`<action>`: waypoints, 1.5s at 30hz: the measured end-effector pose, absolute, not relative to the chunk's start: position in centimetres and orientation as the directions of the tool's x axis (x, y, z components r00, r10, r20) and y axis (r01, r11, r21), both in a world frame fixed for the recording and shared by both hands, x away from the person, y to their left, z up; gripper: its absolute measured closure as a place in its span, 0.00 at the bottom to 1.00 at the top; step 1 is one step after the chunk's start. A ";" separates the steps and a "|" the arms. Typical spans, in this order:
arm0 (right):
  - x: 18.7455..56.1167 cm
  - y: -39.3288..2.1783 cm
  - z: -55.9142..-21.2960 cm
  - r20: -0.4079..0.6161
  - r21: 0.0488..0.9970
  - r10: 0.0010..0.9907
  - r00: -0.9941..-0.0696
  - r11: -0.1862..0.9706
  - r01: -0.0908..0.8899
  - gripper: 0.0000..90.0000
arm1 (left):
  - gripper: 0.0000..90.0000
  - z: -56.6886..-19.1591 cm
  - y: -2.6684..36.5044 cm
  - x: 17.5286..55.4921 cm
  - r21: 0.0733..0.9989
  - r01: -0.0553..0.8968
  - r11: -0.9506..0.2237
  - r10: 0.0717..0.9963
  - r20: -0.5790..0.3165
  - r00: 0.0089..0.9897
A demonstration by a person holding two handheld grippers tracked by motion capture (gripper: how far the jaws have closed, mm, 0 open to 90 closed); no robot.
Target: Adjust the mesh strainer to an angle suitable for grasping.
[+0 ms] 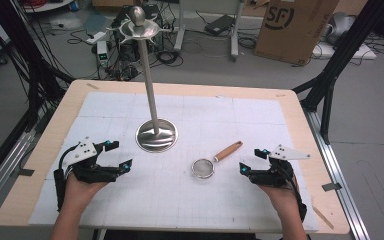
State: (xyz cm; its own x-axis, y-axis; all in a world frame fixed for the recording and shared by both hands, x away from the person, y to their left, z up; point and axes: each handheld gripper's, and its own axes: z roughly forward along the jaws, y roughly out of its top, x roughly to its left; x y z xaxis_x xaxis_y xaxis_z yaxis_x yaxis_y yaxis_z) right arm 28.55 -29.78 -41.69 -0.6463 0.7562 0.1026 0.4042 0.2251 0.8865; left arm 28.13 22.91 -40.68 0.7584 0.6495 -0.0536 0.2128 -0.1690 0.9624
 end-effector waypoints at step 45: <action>28.6 -28.2 -42.1 0.076 0.862 0.731 -0.678 0.294 0.413 0.70 | 0.22 -40.7 23.0 28.1 0.961 0.221 -0.164 0.658 -0.061 0.750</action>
State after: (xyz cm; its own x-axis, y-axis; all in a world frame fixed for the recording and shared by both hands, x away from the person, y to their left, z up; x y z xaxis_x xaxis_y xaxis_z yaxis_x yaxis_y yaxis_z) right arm 28.59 -28.16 -42.10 -0.6784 0.7308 0.0757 0.4127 0.2939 0.8621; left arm 28.14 23.04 -40.72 0.7502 0.6585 -0.0608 0.2215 -0.1636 0.9613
